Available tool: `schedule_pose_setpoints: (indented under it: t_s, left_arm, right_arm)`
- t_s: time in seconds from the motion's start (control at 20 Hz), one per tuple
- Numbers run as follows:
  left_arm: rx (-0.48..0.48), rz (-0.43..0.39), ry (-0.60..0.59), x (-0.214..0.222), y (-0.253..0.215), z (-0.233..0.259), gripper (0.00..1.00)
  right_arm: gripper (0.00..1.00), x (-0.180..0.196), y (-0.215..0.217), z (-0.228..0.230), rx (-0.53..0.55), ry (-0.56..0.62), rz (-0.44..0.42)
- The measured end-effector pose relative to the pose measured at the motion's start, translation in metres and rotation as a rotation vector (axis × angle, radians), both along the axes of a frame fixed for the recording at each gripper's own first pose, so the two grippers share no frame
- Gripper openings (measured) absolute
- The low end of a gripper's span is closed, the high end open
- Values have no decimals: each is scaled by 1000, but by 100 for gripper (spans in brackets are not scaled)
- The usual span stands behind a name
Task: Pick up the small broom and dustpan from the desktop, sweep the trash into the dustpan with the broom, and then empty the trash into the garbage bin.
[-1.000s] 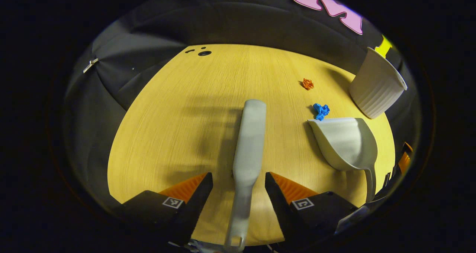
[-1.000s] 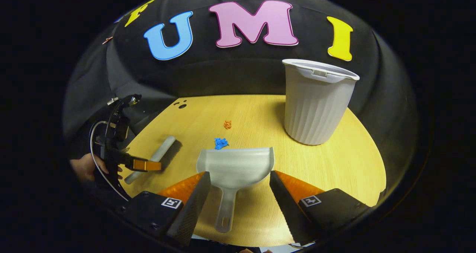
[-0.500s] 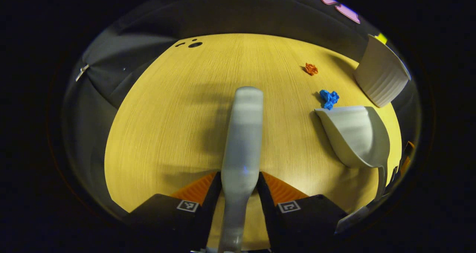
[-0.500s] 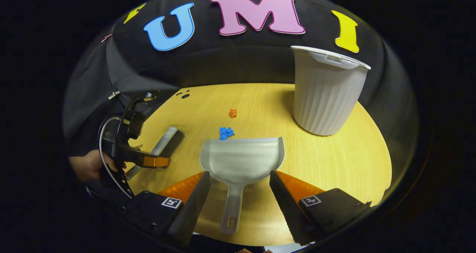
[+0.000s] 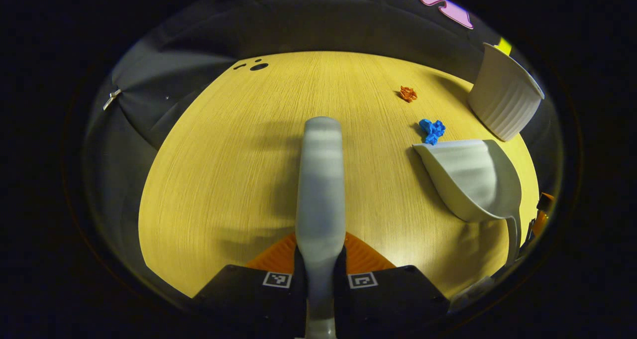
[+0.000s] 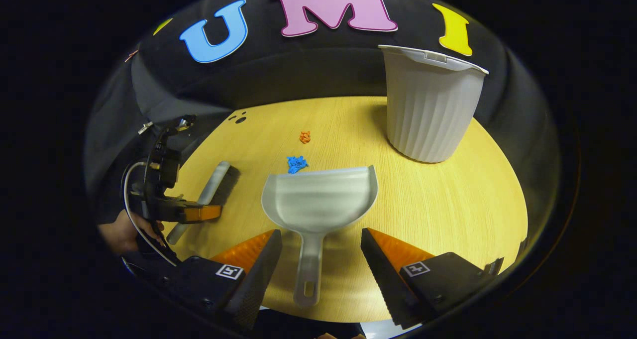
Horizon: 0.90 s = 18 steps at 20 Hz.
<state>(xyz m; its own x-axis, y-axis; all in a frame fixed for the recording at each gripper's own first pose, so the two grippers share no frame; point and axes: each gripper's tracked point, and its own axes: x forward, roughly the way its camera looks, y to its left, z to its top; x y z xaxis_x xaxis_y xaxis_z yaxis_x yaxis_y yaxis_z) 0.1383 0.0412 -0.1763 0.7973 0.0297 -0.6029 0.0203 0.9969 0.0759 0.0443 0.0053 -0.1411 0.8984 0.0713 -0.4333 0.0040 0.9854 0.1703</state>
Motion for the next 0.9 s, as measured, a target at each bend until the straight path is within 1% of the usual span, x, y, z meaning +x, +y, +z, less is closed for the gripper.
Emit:
schedule_pose_setpoints:
  t_s: [0.15,0.25,0.35,0.45,0.6,0.7,0.85,0.9]
  left_arm:
    - [-15,-4,-44,-10,1,6,25]
    - [-42,6,-76,-21,1,15,27]
    - [-77,15,-98,-36,3,25,25]
    - [-101,25,-115,-51,7,34,25]
    - [-97,35,-116,-71,17,43,24]
    - [-85,58,-123,-77,27,48,25]
    - [-93,94,-138,-84,39,53,25]
    - [-100,106,-138,-86,43,54,25]
  right_arm:
    - [99,-2,4,-9,9,30,5]
    - [100,-2,4,-14,10,51,3]
    - [99,-1,-1,-23,-15,91,-20]
    - [99,2,0,-30,-9,125,-36]
    - [99,16,6,-50,2,186,-40]
    - [99,20,11,-65,-3,239,-33]
    - [94,27,17,-82,-2,289,-43]
    - [90,28,18,-86,-3,305,-46]
